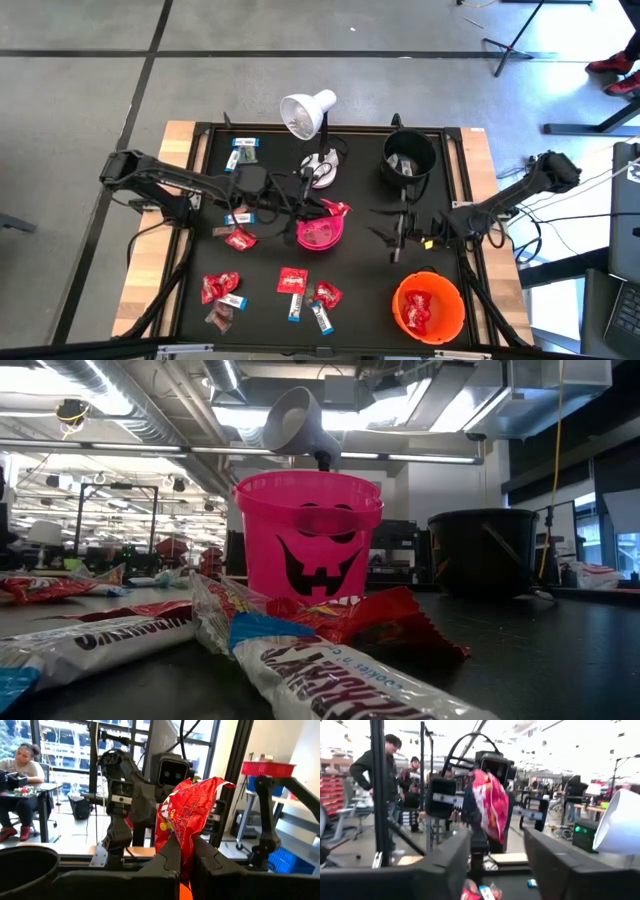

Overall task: Sort candy
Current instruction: Put the red candy into the orange bucket

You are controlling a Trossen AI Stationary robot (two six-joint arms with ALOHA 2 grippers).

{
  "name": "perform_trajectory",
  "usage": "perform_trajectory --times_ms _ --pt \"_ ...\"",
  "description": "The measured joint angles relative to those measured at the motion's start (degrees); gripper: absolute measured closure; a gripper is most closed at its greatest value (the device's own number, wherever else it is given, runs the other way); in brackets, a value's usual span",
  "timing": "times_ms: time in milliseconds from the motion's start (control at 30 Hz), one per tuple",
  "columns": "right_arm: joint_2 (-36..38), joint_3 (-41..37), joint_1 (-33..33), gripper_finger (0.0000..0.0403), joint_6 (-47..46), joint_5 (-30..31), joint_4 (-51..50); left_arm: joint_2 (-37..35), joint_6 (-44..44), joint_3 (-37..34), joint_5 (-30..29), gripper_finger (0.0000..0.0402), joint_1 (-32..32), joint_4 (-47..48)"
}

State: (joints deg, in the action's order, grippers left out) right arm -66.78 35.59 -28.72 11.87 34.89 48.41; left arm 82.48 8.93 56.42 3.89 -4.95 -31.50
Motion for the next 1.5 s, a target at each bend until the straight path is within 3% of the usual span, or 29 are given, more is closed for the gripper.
perform_trajectory --times_ms 100,233,367,500,700,1200,1333,1500 --pt "-1.7 0.8 1.0 0.0164 1.7 0.0 2.6 1.0 0.3 0.0 0.0 0.0399 0.0 -0.9" --pt "-4.9 4.6 3.0 0.013 1.6 -1.1 2.8 2.3 1.2 0.0 0.0 0.0399 0.0 -2.7" --pt "-9.1 8.9 4.9 0.0122 1.6 -5.0 1.6 2.7 1.5 0.0 0.0 0.0399 0.0 -2.8" --pt "-11.7 12.5 6.3 0.013 1.6 -4.3 -3.0 2.7 1.5 0.0 0.2 0.0399 -0.4 -2.8" --pt "-13.0 14.0 7.1 0.017 1.4 -5.6 -3.5 2.7 1.5 0.0 0.4 0.0399 -0.5 -1.6" --pt "-13.0 14.0 7.0 0.0365 0.1 -6.0 -4.5 2.7 1.2 0.0 0.3 0.0399 -0.5 -0.9" --pt "-12.3 14.0 7.0 0.037 0.3 -6.1 -4.8 2.5 1.1 0.0 0.2 0.0374 -0.5 -0.8" --pt "-9.1 13.9 6.9 0.0352 -0.2 -6.1 -4.6 0.3 -0.2 0.0 0.2 0.0302 -0.5 0.0"
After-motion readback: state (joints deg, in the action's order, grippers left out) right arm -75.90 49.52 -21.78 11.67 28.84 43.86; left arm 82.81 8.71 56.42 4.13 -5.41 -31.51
